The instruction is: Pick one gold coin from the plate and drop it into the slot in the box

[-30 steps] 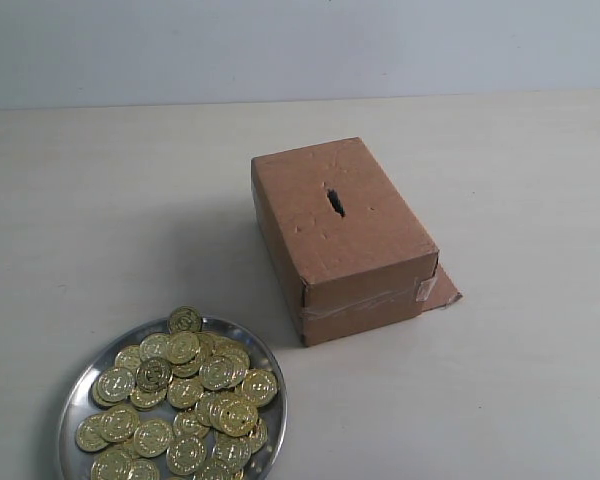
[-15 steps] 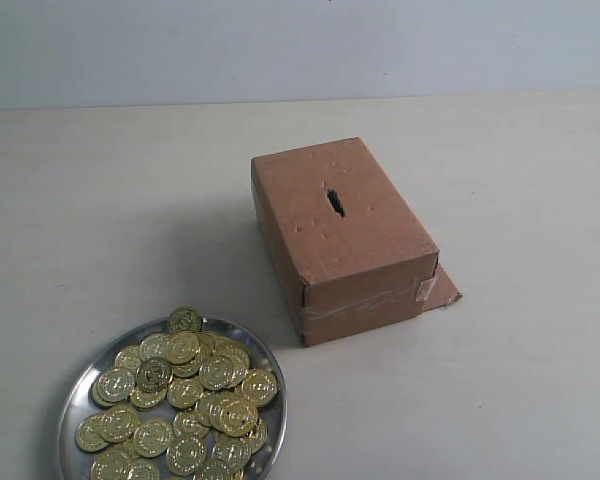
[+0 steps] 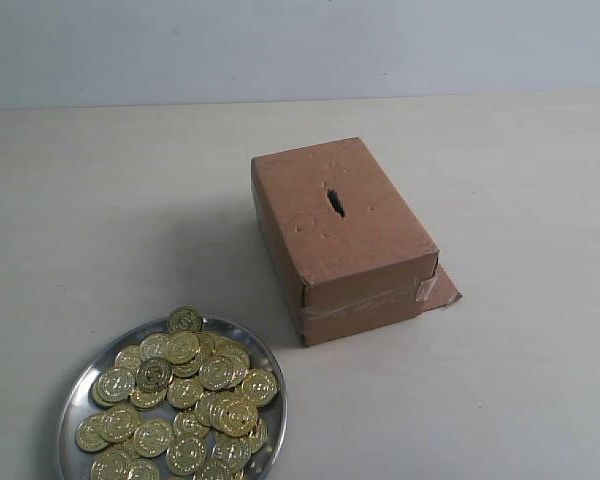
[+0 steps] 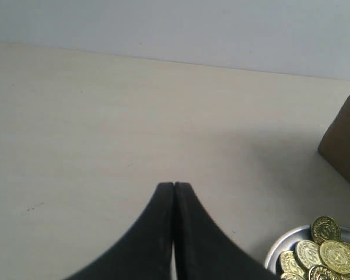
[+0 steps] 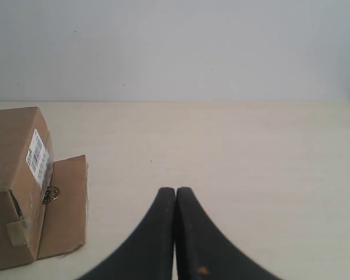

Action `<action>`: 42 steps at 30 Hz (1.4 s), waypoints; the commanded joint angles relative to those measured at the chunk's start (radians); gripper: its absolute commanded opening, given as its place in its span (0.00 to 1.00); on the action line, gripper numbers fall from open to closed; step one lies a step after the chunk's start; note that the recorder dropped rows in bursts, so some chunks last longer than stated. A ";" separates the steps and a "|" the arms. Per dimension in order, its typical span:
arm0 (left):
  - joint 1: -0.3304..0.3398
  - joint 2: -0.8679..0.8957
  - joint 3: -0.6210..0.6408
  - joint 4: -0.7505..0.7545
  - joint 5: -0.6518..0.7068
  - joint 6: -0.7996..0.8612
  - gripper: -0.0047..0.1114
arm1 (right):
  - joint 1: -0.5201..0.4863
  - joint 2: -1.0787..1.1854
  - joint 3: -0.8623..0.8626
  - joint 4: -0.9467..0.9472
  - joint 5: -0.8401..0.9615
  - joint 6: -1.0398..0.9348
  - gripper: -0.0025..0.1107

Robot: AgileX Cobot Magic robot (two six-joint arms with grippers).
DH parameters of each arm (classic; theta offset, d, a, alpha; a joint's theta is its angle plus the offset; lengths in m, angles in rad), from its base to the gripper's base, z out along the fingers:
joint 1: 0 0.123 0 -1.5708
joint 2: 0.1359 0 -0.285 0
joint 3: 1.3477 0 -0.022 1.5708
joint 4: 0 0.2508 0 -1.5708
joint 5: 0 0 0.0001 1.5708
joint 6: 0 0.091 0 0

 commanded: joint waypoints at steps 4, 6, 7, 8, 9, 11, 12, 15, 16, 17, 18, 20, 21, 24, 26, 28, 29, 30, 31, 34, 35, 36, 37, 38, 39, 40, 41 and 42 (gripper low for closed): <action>0.002 -0.006 -0.001 0.001 -0.008 -0.001 0.04 | -0.006 -0.005 0.006 -0.007 0.000 0.002 0.02; 0.002 -0.006 -0.001 0.001 -0.008 -0.001 0.04 | -0.006 -0.005 0.006 -0.007 0.000 0.002 0.02; 0.002 -0.006 -0.001 0.001 -0.008 -0.001 0.04 | -0.006 -0.005 0.006 -0.007 0.000 0.000 0.02; 0.002 -0.006 -0.001 0.001 -0.008 -0.001 0.04 | -0.006 -0.005 0.006 -0.007 0.000 0.000 0.02; 0.002 -0.006 -0.001 0.001 -0.008 -0.001 0.04 | -0.006 -0.005 0.006 -0.007 0.000 0.000 0.02; 0.002 -0.006 -0.001 0.001 -0.008 -0.001 0.04 | -0.006 -0.005 0.006 -0.007 0.000 0.000 0.02; 0.002 -0.006 -0.001 0.001 -0.008 -0.001 0.04 | -0.006 -0.005 0.006 -0.007 0.000 0.000 0.02; 0.002 -0.006 -0.001 0.001 -0.008 -0.001 0.04 | -0.006 -0.005 0.006 -0.007 0.000 0.000 0.02; 0.002 -0.006 -0.001 0.001 -0.008 -0.001 0.04 | -0.006 -0.005 0.006 -0.007 0.000 0.000 0.02; 0.002 -0.006 -0.001 0.001 -0.008 -0.001 0.04 | -0.006 -0.005 0.006 -0.007 0.000 0.000 0.02; 0.002 -0.006 -0.001 0.001 -0.008 -0.001 0.04 | -0.006 -0.005 0.006 -0.007 0.000 0.000 0.02; 0.002 -0.006 -0.001 0.001 -0.008 -0.001 0.04 | -0.006 -0.005 0.006 -0.007 0.000 0.000 0.02; 0.002 -0.006 -0.001 0.001 -0.008 -0.001 0.04 | -0.006 -0.005 0.006 -0.007 0.000 0.000 0.02; 0.002 -0.006 -0.001 0.001 -0.008 -0.001 0.04 | -0.006 -0.005 0.006 -0.007 -0.002 0.000 0.02; 0.002 -0.006 -0.001 0.001 -0.008 -0.001 0.04 | -0.006 -0.005 0.006 -0.007 -0.003 0.000 0.02; 0.002 -0.006 -0.001 0.001 -0.008 -0.001 0.04 | -0.006 -0.005 0.006 -0.007 -0.006 0.000 0.02; 0.002 -0.006 -0.001 0.001 -0.008 -0.001 0.04 | -0.006 -0.005 0.006 -0.007 -0.012 0.000 0.02; 0.002 -0.006 -0.001 0.001 -0.008 -0.001 0.04 | -0.006 -0.005 0.006 -0.007 -0.015 0.000 0.02; 0.002 -0.006 -0.001 0.001 -0.008 -0.001 0.04 | -0.006 -0.005 0.006 -0.007 -0.015 0.000 0.02; 0.002 -0.006 -0.001 0.001 -0.008 -0.001 0.04 | -0.006 -0.005 0.006 -0.007 -0.015 0.000 0.02; 0.002 -0.006 -0.001 0.001 -0.008 -0.001 0.04 | -0.006 -0.005 0.006 -0.007 -0.015 0.000 0.02; 0.002 -0.006 -0.001 0.001 -0.008 -0.001 0.04 | -0.006 -0.005 0.006 -0.007 -0.015 0.000 0.02; 0.002 -0.006 -0.001 0.001 -0.008 -0.001 0.04 | -0.006 -0.005 0.006 -0.007 -0.015 0.000 0.02; 0.002 -0.006 -0.001 0.001 -0.008 -0.001 0.04 | -0.006 -0.005 0.006 -0.007 -0.015 0.000 0.02; 0.002 -0.006 -0.001 0.001 -0.008 -0.001 0.04 | -0.006 -0.005 0.006 -0.007 -0.015 0.000 0.02; 0.002 -0.006 -0.001 0.001 -0.008 -0.001 0.04 | -0.006 -0.005 0.006 -0.007 -0.015 0.000 0.02; 0.002 -0.006 -0.001 0.001 -0.008 -0.001 0.04 | -0.006 -0.005 0.006 -0.007 -0.015 0.000 0.02; 0.002 -0.006 -0.001 0.001 -0.008 -0.001 0.04 | -0.006 -0.005 0.006 -0.007 -0.015 0.000 0.02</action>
